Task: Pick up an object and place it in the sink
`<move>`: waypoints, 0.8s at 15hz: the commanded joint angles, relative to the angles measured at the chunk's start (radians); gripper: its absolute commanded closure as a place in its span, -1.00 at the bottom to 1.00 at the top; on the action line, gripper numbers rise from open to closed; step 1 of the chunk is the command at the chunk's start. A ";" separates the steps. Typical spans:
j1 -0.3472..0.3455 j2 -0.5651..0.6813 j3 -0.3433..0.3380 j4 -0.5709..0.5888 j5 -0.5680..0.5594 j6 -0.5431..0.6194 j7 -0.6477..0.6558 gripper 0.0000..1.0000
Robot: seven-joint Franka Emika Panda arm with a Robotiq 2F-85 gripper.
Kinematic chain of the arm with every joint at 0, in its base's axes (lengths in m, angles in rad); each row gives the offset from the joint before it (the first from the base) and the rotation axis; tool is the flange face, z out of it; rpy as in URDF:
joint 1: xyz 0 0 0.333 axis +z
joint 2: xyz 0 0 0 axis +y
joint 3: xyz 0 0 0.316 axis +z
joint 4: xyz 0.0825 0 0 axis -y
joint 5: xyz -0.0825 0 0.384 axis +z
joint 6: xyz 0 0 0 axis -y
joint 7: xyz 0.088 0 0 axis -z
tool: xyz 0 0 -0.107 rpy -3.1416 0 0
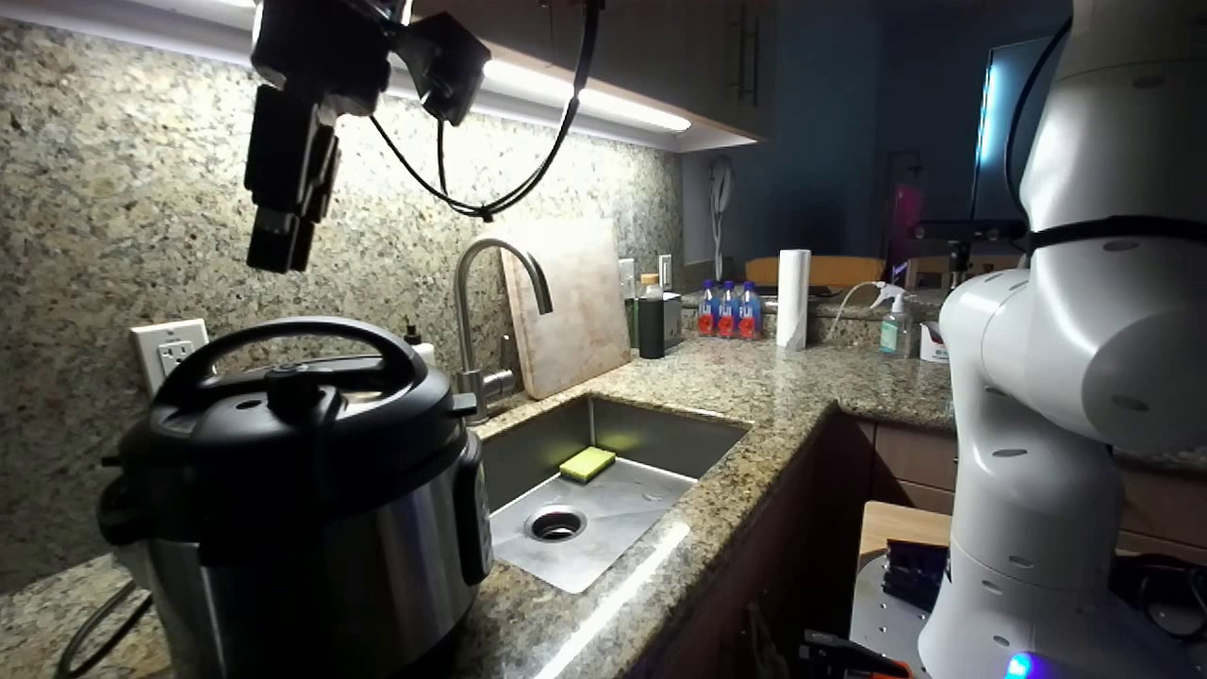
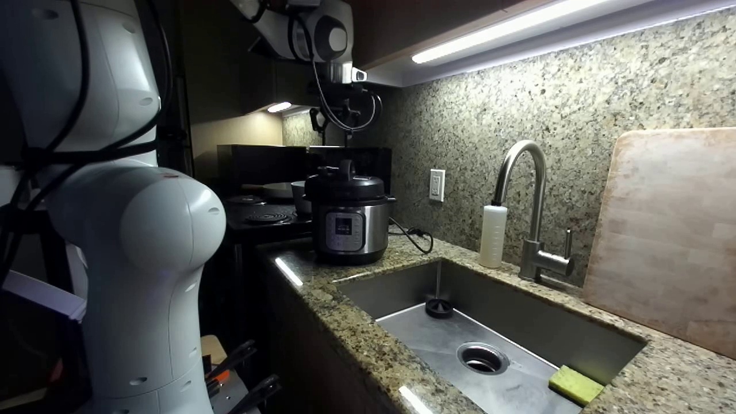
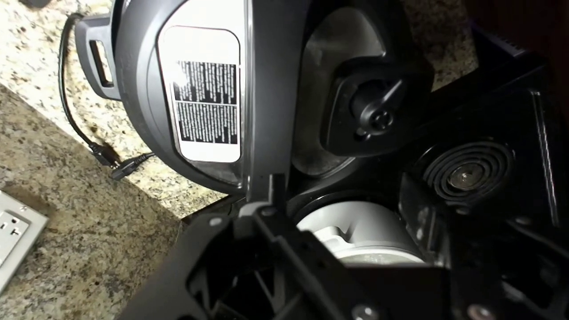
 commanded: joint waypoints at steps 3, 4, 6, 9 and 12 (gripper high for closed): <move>-0.014 0.032 0.001 0.012 -0.026 -0.004 0.021 -1.00; -0.017 0.038 -0.001 0.014 -0.026 -0.007 0.022 -1.00; -0.022 0.049 -0.005 0.014 -0.026 -0.009 0.022 -1.00; -0.027 0.060 -0.009 0.013 -0.025 -0.017 0.017 -1.00; -0.026 0.069 -0.008 0.011 -0.029 -0.022 0.016 -0.79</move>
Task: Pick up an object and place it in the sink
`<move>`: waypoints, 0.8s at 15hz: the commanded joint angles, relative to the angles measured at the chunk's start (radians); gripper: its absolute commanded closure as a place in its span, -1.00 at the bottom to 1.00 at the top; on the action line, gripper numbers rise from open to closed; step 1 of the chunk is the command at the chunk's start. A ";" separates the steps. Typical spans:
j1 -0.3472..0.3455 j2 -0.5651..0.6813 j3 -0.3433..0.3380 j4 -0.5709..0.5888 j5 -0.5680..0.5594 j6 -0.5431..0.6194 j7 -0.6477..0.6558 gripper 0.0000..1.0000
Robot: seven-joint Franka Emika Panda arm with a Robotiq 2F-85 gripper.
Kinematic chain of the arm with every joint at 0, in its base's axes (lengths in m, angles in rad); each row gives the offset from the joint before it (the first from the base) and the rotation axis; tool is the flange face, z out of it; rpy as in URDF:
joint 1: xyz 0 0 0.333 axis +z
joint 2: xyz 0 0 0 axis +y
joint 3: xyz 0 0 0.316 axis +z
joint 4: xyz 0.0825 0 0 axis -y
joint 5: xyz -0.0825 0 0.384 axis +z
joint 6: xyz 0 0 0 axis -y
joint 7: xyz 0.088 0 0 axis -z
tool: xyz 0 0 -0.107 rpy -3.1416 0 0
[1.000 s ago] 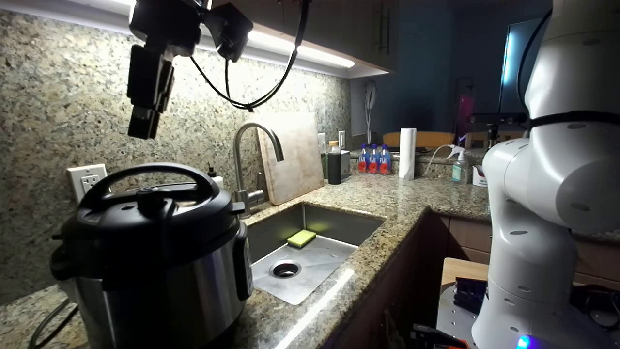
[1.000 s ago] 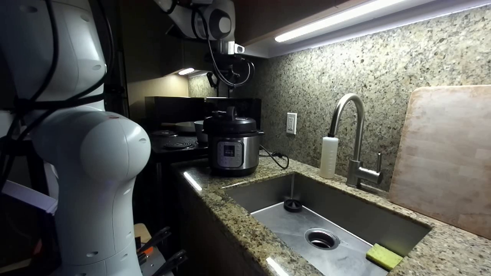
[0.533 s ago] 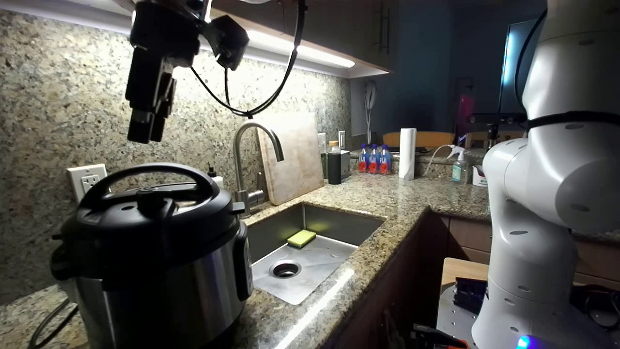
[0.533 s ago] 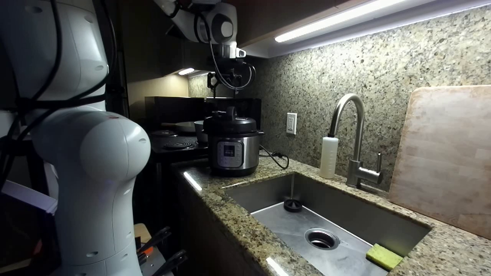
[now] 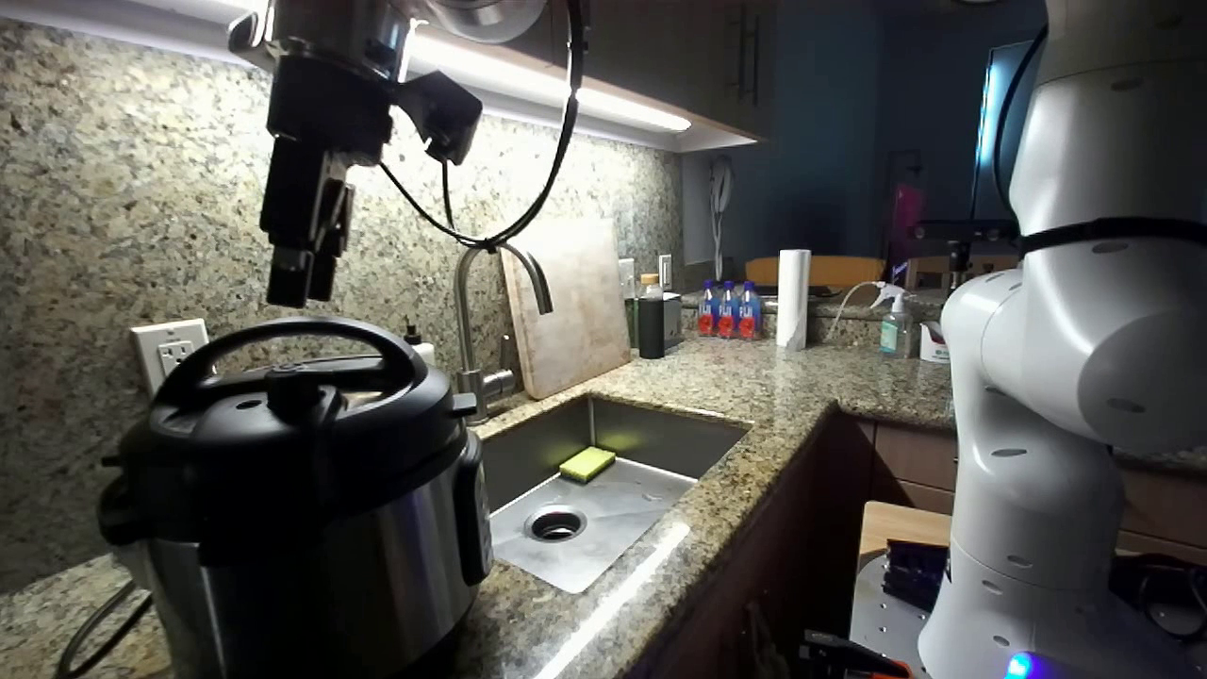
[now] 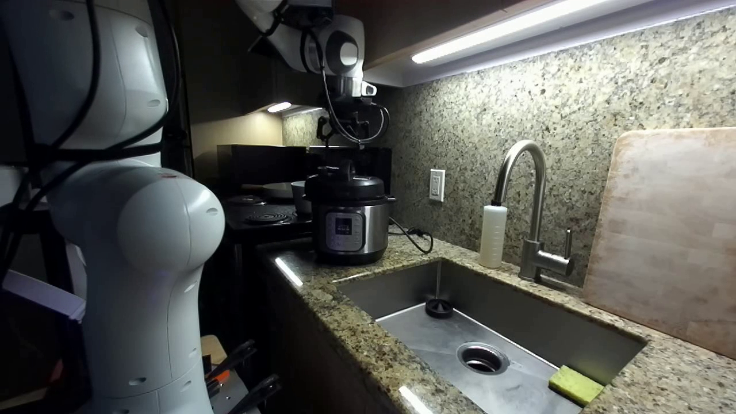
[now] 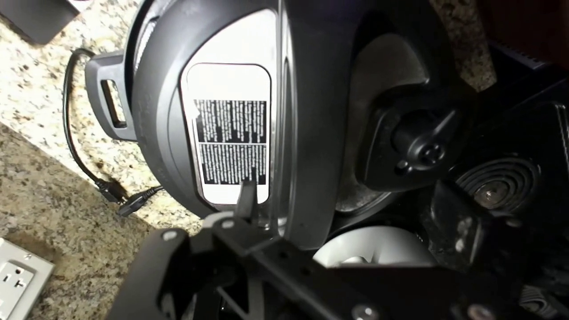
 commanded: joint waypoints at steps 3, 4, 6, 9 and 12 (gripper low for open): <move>-0.010 0.021 0.009 0.011 -0.028 -0.034 0.013 -0.50; -0.011 0.025 0.009 0.010 -0.029 -0.039 0.012 -0.53; -0.012 0.032 0.009 0.007 -0.034 -0.049 0.013 -0.59; -0.013 0.038 0.008 0.005 -0.026 -0.052 0.006 0.13; -0.015 0.030 0.007 0.001 -0.024 -0.035 0.010 0.53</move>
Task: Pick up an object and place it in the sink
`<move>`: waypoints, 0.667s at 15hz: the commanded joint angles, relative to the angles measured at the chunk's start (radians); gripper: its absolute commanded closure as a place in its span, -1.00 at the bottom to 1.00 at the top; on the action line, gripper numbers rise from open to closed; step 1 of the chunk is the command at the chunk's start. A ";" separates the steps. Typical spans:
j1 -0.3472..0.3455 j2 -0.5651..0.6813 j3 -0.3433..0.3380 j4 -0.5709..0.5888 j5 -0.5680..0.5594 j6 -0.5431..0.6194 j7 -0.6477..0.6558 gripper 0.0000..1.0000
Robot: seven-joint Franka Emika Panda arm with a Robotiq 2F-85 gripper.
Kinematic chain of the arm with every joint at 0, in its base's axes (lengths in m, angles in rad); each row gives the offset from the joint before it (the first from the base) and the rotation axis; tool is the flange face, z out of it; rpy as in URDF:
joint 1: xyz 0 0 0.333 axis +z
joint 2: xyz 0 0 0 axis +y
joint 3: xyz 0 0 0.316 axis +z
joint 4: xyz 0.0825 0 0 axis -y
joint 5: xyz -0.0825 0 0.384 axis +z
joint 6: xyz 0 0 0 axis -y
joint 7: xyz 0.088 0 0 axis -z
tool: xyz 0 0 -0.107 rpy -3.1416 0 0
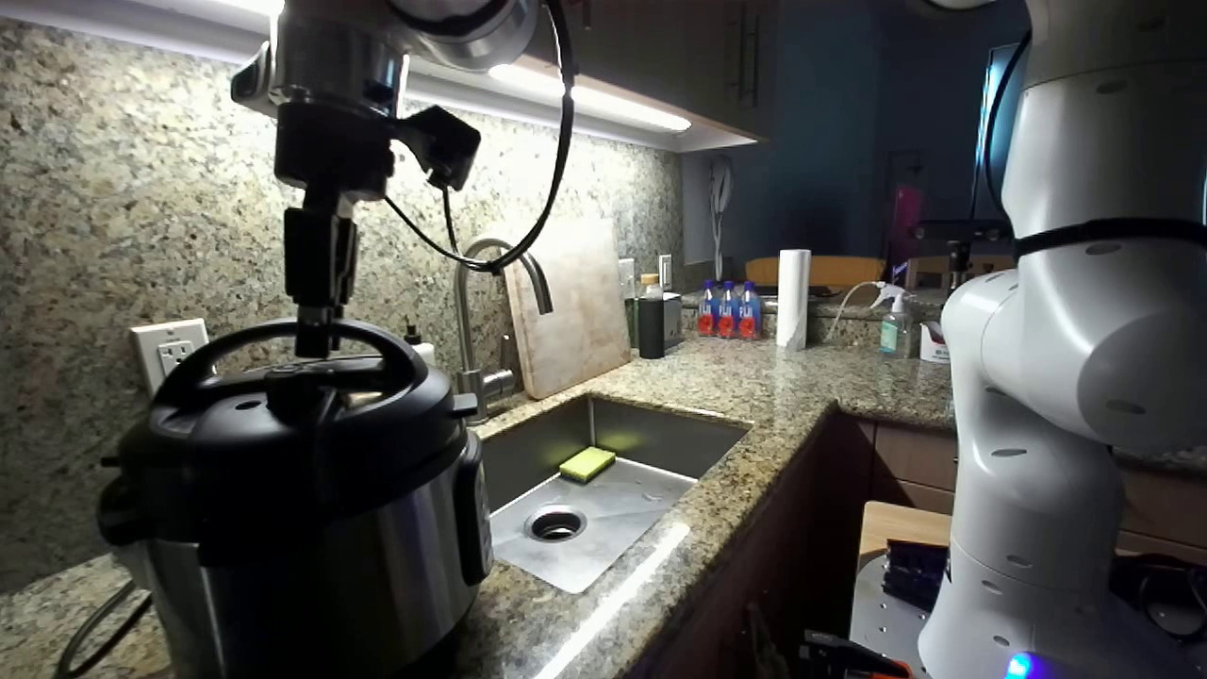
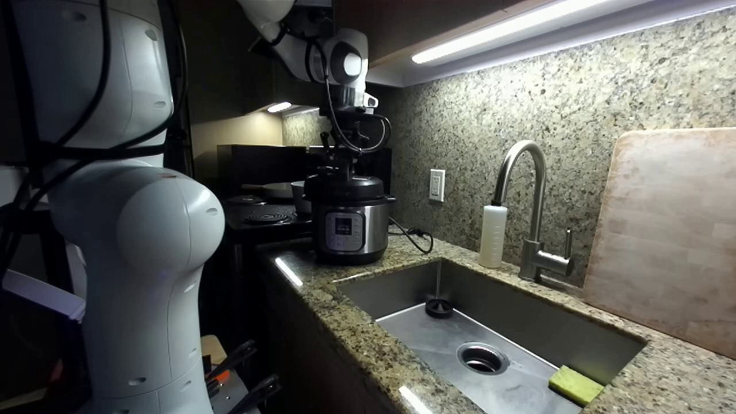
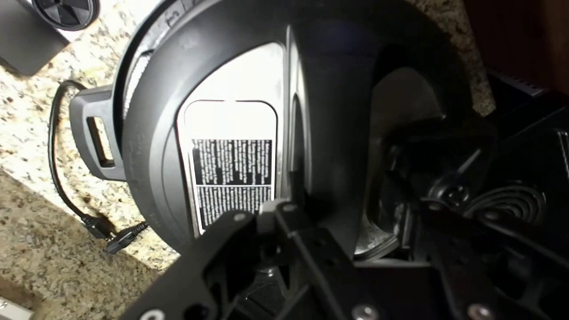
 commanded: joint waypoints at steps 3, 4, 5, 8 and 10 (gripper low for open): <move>-0.016 -0.018 0.008 0.001 -0.002 0.008 0.006 0.81; -0.015 -0.020 0.009 0.001 0.001 0.008 0.006 0.73; -0.014 -0.021 0.009 0.001 0.007 0.009 0.000 0.73; -0.009 -0.034 0.014 -0.006 0.007 0.012 -0.006 0.73; -0.008 -0.047 0.016 -0.010 0.010 0.020 -0.008 0.73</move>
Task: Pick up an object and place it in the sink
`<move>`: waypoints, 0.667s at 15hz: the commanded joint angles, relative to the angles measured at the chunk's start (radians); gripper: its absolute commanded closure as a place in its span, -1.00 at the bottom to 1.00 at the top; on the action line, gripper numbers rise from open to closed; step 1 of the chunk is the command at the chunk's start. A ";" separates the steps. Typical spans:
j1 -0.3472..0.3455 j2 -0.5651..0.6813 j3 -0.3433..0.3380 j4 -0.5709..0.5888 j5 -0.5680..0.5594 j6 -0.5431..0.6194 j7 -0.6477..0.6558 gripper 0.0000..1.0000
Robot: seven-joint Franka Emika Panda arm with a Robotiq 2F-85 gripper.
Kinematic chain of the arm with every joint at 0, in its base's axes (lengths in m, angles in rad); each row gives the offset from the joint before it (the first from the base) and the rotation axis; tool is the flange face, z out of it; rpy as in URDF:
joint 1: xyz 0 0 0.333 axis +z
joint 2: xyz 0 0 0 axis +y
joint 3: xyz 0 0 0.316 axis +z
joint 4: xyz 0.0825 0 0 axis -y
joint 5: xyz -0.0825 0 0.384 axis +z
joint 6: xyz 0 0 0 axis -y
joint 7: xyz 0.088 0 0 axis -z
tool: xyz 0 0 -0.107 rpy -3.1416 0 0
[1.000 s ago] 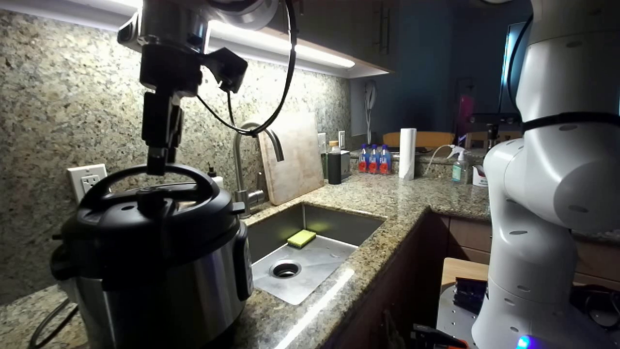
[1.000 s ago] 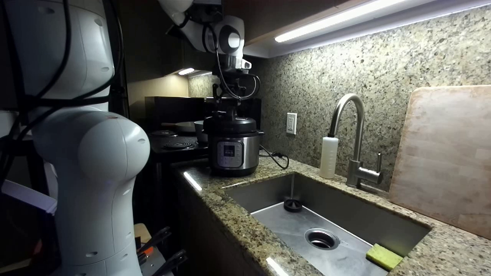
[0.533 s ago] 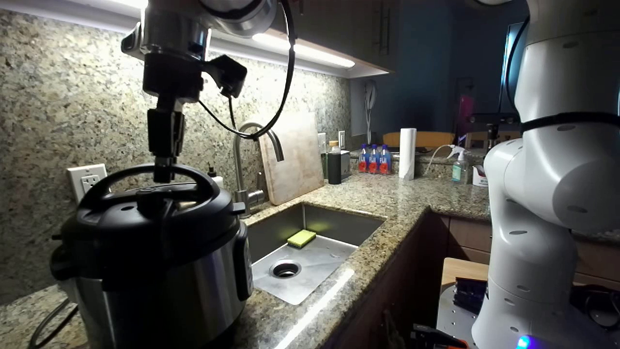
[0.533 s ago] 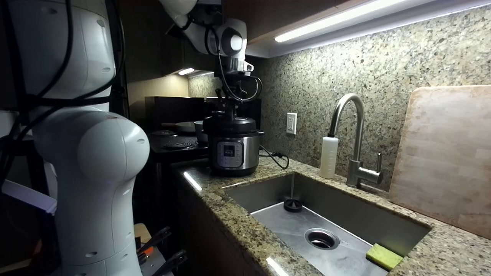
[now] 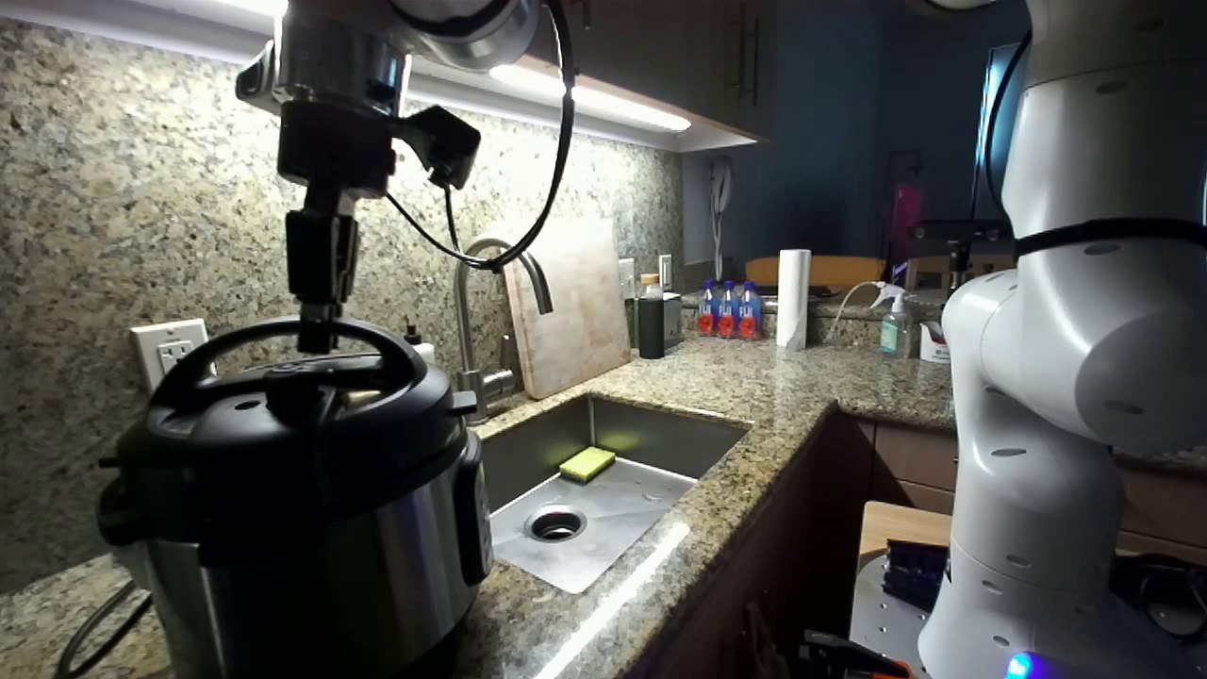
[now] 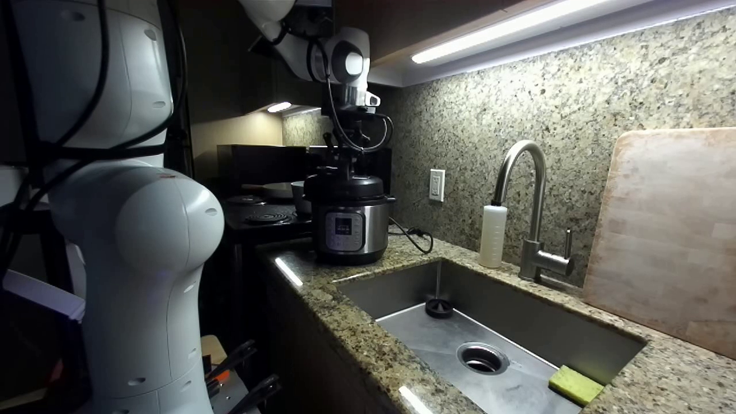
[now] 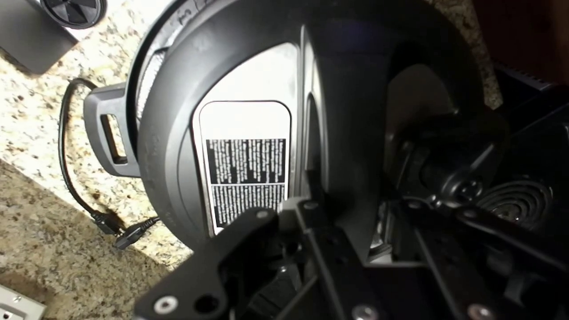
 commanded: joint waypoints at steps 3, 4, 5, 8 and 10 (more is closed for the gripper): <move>-0.001 -0.053 0.016 -0.005 0.015 0.010 -0.011 0.73; -0.001 -0.057 0.016 -0.005 0.017 0.008 -0.013 0.73; -0.001 -0.062 0.015 -0.006 0.021 0.006 -0.016 0.73; -0.001 -0.077 0.013 -0.006 0.026 0.002 -0.023 0.73; 0.000 -0.091 0.011 -0.008 0.029 -0.001 -0.025 0.73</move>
